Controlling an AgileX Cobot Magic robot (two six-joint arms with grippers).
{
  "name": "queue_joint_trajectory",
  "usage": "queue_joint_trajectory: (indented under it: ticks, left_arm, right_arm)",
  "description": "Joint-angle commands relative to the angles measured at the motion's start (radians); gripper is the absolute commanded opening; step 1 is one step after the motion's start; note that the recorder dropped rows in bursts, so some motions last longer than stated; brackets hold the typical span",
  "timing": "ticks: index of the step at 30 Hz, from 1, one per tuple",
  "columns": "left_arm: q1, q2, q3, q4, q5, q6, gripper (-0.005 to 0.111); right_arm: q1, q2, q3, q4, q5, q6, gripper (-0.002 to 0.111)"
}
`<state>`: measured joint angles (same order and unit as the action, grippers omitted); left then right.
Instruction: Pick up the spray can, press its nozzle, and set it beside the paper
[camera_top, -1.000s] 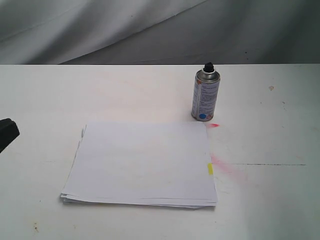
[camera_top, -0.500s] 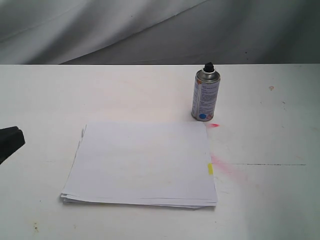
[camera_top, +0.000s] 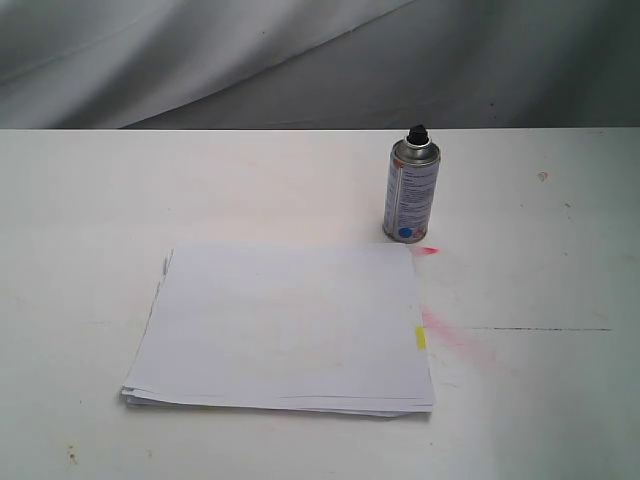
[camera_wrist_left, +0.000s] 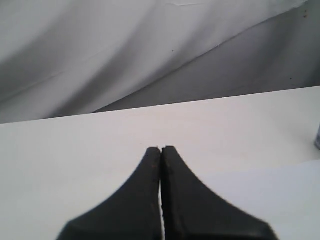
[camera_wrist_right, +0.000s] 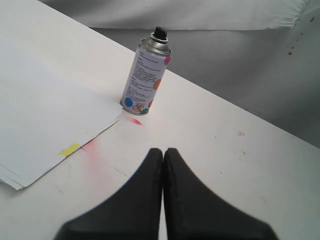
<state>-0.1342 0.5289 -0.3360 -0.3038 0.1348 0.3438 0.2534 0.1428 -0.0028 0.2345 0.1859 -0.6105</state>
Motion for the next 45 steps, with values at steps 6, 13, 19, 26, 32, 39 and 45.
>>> queue_joint_trajectory:
  ticks: [6, 13, 19, 26, 32, 39, 45]
  left_arm:
    - [-0.005, -0.006, 0.186, 0.188, -0.135, -0.111, 0.0]
    - [-0.005, -0.046, 0.251, 0.195, -0.127, -0.111, 0.0]
    - [-0.005, -0.136, 0.299, 0.195, -0.12, -0.141, 0.0]
    - [-0.005, -0.279, 0.301, 0.195, 0.031, -0.156, 0.0]
    - [-0.005, -0.375, 0.301, 0.213, 0.149, -0.15, 0.0]
    - [-0.005, -0.401, 0.31, 0.208, 0.169, -0.156, 0.0]
    - [-0.005, -0.401, 0.31, 0.208, 0.169, -0.156, 0.0]
  right_arm:
    - [-0.004, -0.006, 0.003, 0.004, -0.002, -0.003, 0.0]
    - [-0.004, -0.006, 0.003, 0.004, -0.002, -0.003, 0.0]
    - [-0.004, -0.006, 0.003, 0.004, -0.002, -0.003, 0.0]
    - [-0.004, -0.006, 0.003, 0.008, -0.002, -0.003, 0.0]
    - [-0.004, -0.006, 0.003, 0.008, -0.002, -0.003, 0.0]
    - [-0.004, -0.006, 0.003, 0.008, -0.002, -0.001, 0.0]
    - [-0.004, -0.006, 0.003, 0.008, -0.002, -0.001, 0.0]
